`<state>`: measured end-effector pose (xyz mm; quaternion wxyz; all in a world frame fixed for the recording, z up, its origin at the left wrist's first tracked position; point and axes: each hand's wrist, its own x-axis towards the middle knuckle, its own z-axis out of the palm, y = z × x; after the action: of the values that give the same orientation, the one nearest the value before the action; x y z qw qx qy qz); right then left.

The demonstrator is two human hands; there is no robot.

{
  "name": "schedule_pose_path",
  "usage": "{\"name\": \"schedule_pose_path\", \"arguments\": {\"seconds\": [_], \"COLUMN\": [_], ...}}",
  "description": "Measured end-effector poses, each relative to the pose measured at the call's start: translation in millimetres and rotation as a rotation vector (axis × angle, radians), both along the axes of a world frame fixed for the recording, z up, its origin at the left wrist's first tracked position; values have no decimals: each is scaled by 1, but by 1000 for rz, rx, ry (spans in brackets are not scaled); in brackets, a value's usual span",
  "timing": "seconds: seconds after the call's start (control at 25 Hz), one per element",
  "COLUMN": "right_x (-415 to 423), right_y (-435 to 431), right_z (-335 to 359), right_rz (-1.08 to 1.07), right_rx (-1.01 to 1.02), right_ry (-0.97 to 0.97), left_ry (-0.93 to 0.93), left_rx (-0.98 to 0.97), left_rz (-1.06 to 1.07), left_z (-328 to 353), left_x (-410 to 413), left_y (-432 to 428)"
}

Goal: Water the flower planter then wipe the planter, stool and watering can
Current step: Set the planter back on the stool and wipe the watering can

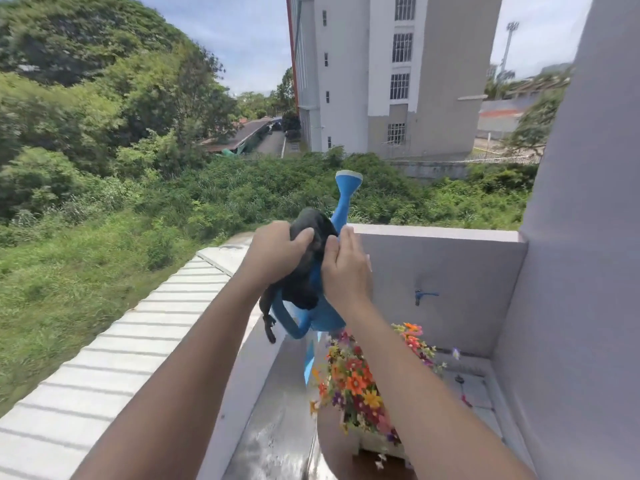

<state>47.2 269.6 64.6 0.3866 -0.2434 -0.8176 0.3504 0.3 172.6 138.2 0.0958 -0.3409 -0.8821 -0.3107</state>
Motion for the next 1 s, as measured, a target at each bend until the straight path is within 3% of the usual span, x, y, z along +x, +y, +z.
{"name": "schedule_pose_path", "arguments": {"seconds": [0.2,0.44,0.68,1.0], "right_x": [122,238,295,323], "right_y": [107,201,242,245], "right_z": [13,-67,-229,-544], "right_rz": [-223,-327,-328,-233], "right_rx": [65,8,-168,-209], "right_ry": [-59,-295,-545,-829], "left_ry": [-70,-210,-370,-496], "left_rx": [75,25,-127,-221], "left_rz": [-197,-261,-233,-189], "left_z": [0,-92,-256,-570], "left_x": [95,196,249,273], "left_y": [114,223,274,279]}}
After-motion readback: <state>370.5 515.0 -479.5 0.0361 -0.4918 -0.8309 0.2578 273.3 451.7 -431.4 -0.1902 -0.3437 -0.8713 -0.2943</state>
